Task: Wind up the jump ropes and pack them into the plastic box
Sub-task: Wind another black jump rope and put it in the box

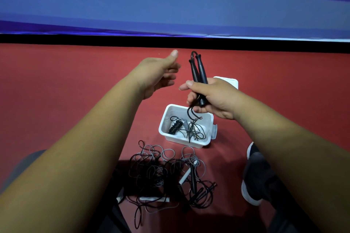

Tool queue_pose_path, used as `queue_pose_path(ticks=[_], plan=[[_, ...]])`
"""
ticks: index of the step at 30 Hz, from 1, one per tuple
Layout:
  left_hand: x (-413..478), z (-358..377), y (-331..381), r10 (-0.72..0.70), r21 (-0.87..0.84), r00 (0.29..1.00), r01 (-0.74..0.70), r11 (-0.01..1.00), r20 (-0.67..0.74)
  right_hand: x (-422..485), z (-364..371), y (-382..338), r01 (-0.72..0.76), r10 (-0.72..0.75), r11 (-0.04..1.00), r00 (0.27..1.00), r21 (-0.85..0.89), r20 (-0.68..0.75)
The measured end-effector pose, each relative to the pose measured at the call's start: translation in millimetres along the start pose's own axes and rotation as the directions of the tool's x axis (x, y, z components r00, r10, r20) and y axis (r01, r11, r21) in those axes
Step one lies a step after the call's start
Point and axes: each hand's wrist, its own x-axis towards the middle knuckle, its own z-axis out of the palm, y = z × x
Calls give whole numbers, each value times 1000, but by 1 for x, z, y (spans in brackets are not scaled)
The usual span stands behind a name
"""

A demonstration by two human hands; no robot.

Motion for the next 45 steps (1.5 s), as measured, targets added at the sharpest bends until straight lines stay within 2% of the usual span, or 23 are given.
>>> queue_pose_path(ticks=[2, 4, 7, 10, 13, 18, 22, 26, 27, 31, 35, 39, 42, 45], plan=[[8, 2, -11, -42, 28, 999, 42, 999, 0, -2, 1, -6, 27, -26, 994, 1000, 110, -11], [9, 6, -29, -99, 140, 981, 76, 987, 168, -4, 0, -14, 60, -57, 978, 998, 198, -19], [-5, 19, -44, -159, 149, 863, 98, 984, 480, -7, -3, -25, 119, -114, 948, 993, 294, -37], [-11, 23, -44, -146, 173, 796, 53, 984, 587, -11, -9, -35, 177, -154, 928, 983, 328, -95], [-6, 15, -38, -88, 174, 792, -23, 984, 604, -14, -17, -42, 225, -182, 918, 971, 328, -155], [-9, 11, -21, -25, 265, 860, -130, 956, 510, -16, -28, -43, 256, -193, 927, 952, 275, -236], [-7, 8, -13, 60, 477, 918, -259, 840, 393, -17, -31, -43, 257, -194, 923, 954, 287, -228], [-3, -2, -10, 239, 672, 933, -360, 647, 269, -18, -30, -41, 165, -139, 951, 983, 263, -117], [-1, -4, -11, 275, 691, 932, -359, 627, 235, -19, -28, -40, 136, -118, 955, 990, 262, -82], [2, -8, -11, 359, 634, 926, -346, 691, 114, -23, -22, -38, 29, -40, 988, 996, 154, 74], [4, -6, -9, 360, 522, 924, -372, 768, 128, -27, -20, -36, -73, 51, 994, 965, 79, 257], [0, 0, -7, 328, 438, 918, -395, 807, 225, -33, -15, -31, -197, 188, 980, 856, -31, 481], [-5, 2, -4, 298, 417, 896, -421, 805, 330, -34, -9, -21, -272, 299, 952, 722, -142, 624], [-8, -1, -1, 201, 337, 879, -365, 868, 433, -35, 0, -13, -313, 374, 924, 617, -220, 693]])
